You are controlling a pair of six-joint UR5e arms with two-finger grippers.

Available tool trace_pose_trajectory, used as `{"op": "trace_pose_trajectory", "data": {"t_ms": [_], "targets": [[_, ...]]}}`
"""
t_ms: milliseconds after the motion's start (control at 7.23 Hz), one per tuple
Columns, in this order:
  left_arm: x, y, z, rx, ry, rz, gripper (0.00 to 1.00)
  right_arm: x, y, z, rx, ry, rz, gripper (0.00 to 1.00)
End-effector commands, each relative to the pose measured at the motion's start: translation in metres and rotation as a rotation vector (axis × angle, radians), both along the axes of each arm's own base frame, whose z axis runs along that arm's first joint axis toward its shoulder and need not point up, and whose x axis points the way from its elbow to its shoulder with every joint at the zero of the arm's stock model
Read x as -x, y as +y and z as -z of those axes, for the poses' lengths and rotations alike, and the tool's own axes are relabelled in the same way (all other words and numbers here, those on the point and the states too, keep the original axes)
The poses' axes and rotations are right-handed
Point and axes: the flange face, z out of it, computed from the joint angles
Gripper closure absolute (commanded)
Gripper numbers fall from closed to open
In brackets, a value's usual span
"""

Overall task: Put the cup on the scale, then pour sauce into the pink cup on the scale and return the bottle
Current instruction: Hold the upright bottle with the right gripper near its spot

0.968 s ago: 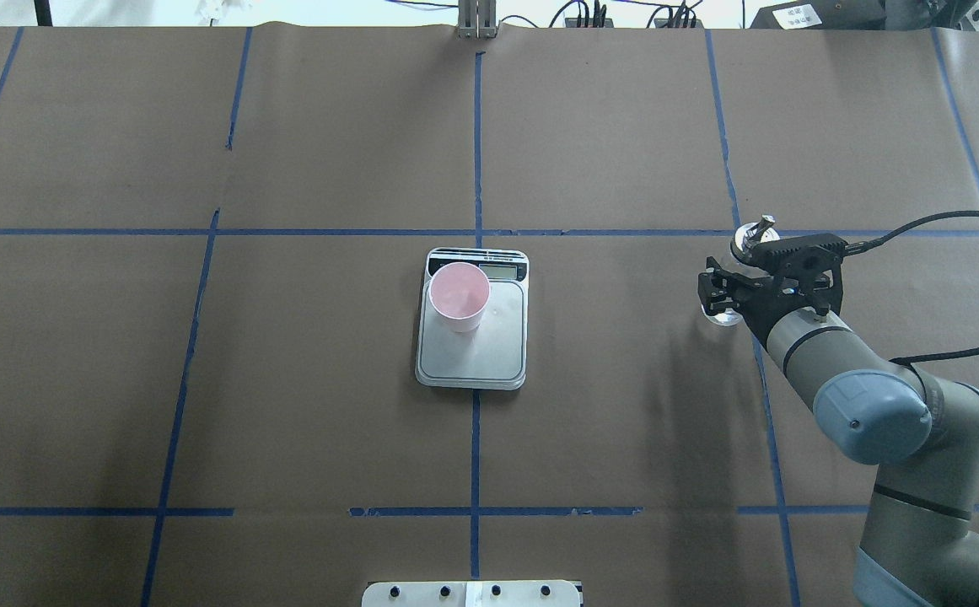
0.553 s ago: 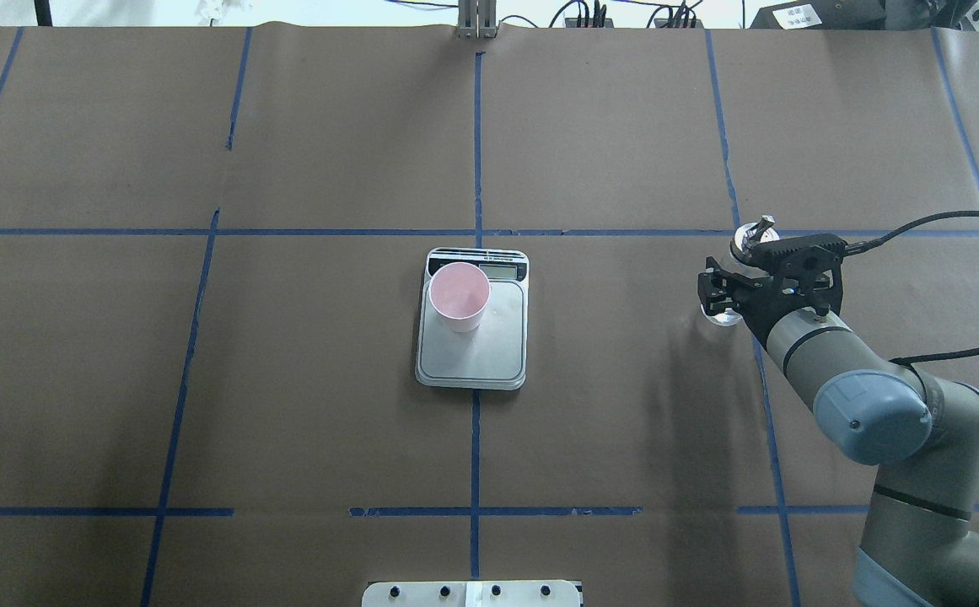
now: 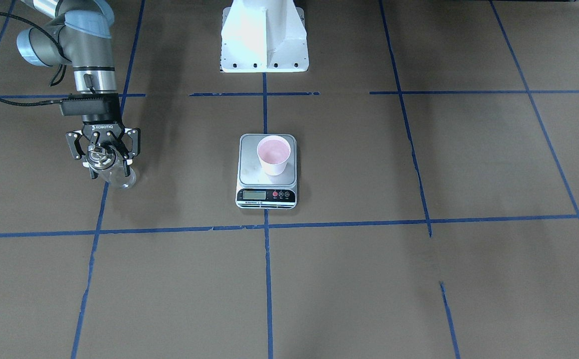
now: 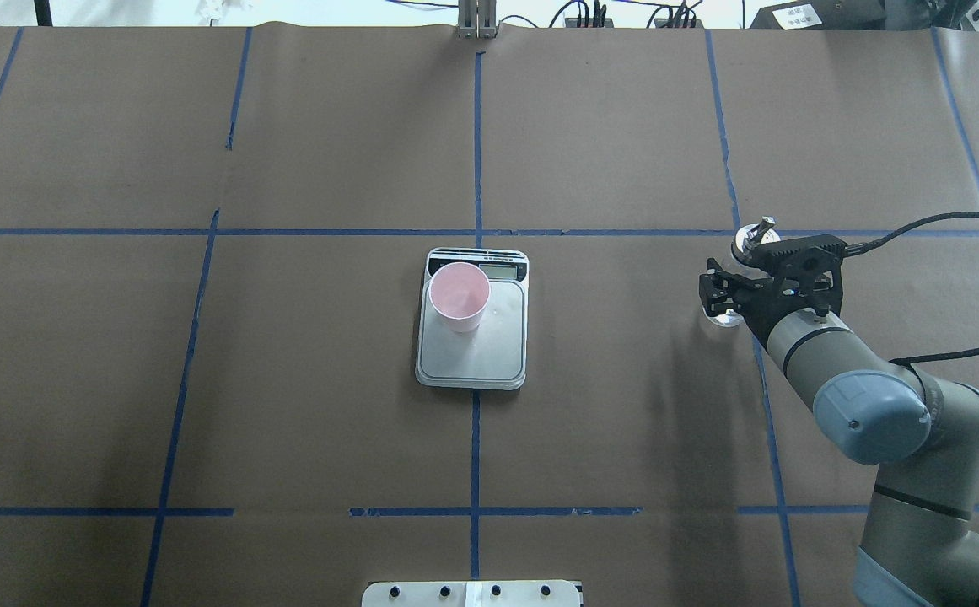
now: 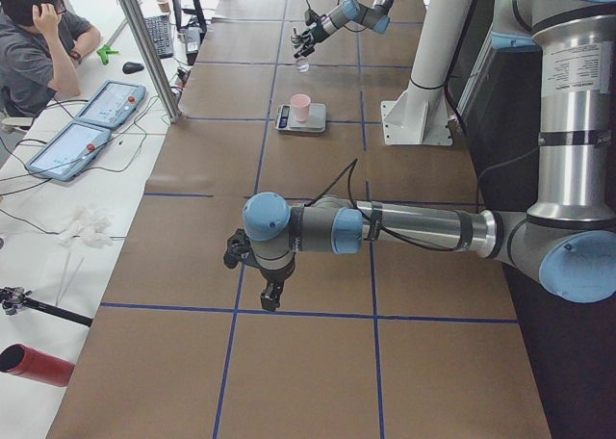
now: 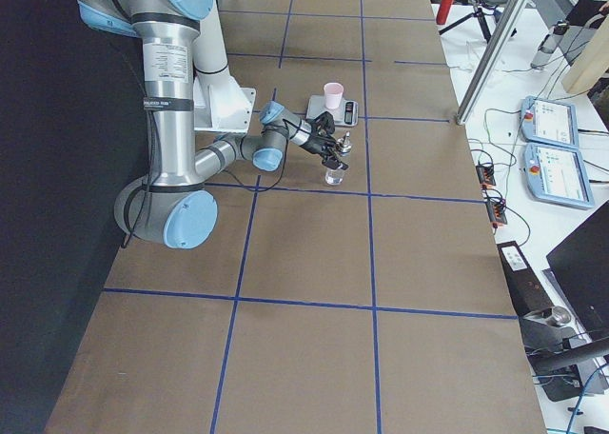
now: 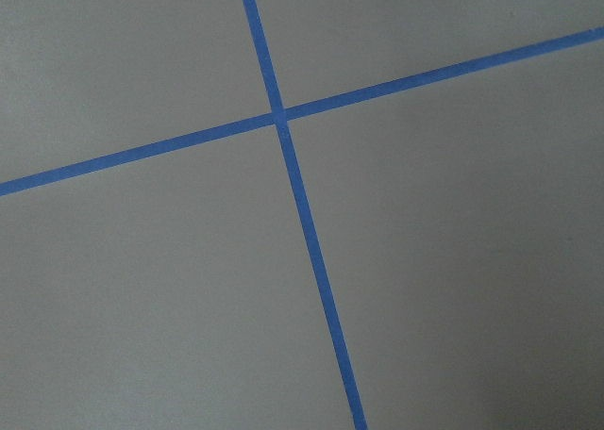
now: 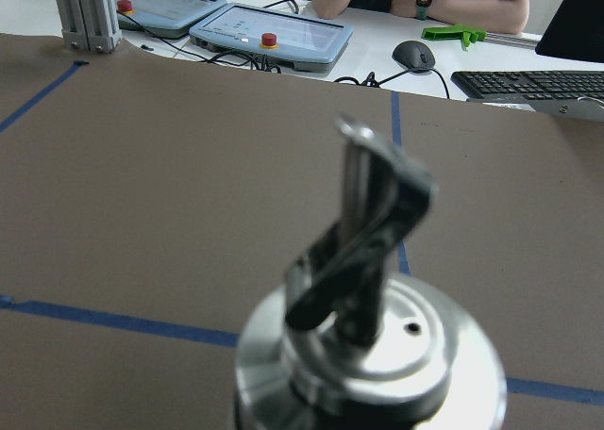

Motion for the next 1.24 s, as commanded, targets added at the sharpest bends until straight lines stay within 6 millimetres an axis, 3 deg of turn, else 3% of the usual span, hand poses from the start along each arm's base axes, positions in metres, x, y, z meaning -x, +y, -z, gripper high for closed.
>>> {"op": "trace_pose_trajectory", "data": {"t_ms": [0, 277, 415, 830, 1106], "targets": [[0.0, -0.0003, 0.0003, -0.001, 0.0, 0.0, 0.0, 0.0009, -0.0003, -0.0028, 0.003, 0.004, 0.001, 0.9], [0.0, 0.0004, -0.0004, 0.001, 0.0, 0.0, 0.0, -0.0019, 0.0008, -0.008, 0.006, 0.013, -0.001, 0.83], [0.0, 0.0004, -0.0004, 0.001, 0.0, 0.0, 0.0, -0.0033, 0.0011, -0.0102, 0.007, 0.017, -0.004, 0.57], [0.0, 0.0004, -0.0004, 0.001, 0.0, 0.0, 0.0, -0.004, 0.001, -0.0109, 0.005, 0.019, -0.008, 0.48], [0.0, 0.0003, 0.0004, -0.001, 0.0, 0.0, 0.0, -0.0041, 0.001, -0.0108, 0.005, 0.02, -0.009, 0.34]]}}
